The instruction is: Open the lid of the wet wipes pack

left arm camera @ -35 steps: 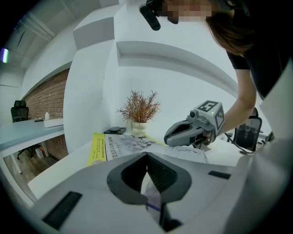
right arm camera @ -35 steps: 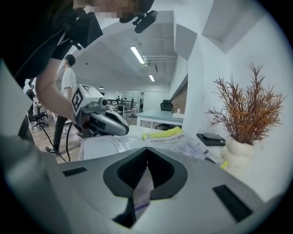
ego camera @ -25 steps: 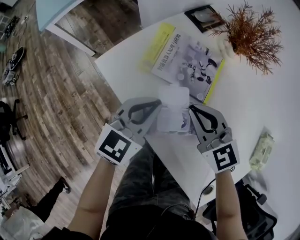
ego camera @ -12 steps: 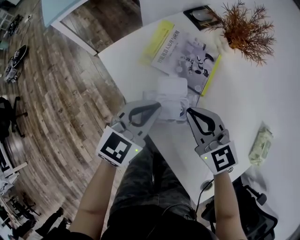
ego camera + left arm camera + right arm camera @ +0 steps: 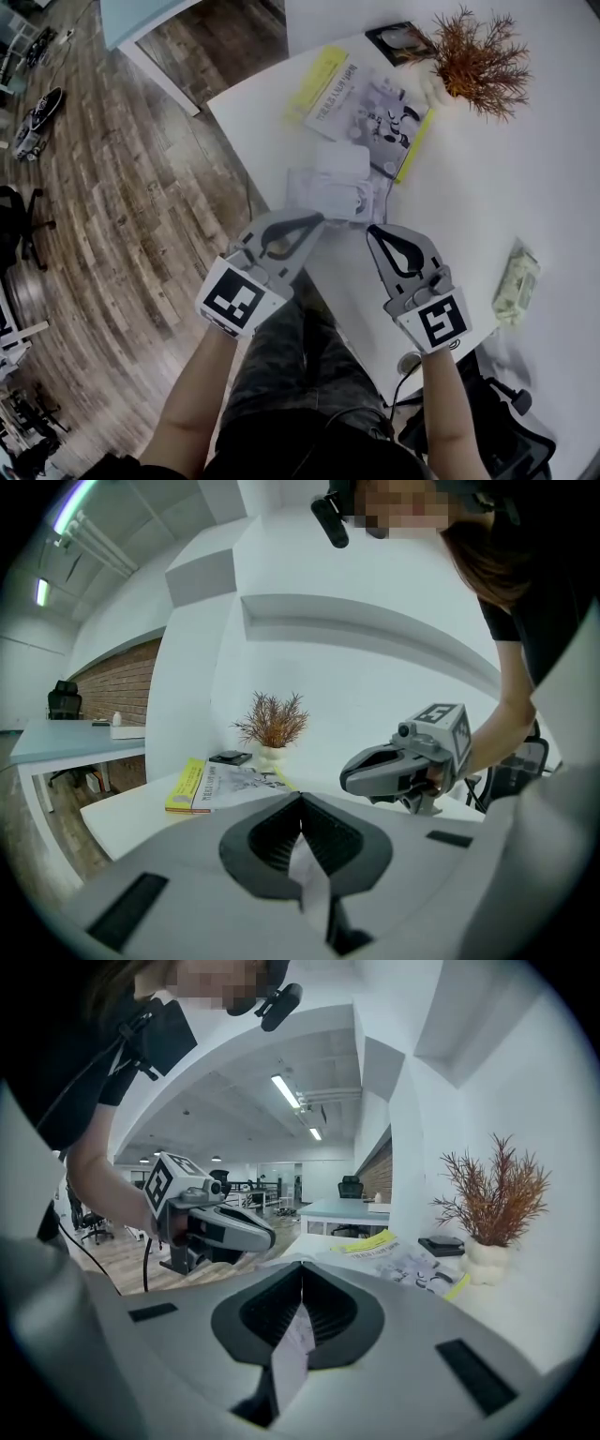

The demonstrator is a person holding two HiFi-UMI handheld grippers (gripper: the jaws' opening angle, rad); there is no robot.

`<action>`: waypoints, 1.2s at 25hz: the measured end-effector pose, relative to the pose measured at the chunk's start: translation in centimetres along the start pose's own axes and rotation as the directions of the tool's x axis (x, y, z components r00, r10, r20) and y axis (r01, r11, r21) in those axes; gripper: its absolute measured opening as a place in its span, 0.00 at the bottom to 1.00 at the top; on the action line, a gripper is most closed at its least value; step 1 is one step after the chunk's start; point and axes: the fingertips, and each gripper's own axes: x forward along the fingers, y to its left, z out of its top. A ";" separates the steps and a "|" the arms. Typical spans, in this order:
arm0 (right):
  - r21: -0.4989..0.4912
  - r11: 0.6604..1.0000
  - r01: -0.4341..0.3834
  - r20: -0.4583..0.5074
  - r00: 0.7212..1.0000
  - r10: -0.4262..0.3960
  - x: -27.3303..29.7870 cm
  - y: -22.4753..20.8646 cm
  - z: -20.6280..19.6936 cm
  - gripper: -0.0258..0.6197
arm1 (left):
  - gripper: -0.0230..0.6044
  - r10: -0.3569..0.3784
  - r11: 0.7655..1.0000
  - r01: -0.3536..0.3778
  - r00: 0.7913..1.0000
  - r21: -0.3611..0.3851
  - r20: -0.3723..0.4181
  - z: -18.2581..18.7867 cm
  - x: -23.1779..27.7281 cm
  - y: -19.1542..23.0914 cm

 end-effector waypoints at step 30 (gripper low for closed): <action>-0.002 0.993 -0.121 0.082 0.989 0.121 -5.8 7.9 6.3 0.07 | 0.06 0.014 0.992 -0.004 0.996 -0.123 0.085 4.4 -5.6 -8.5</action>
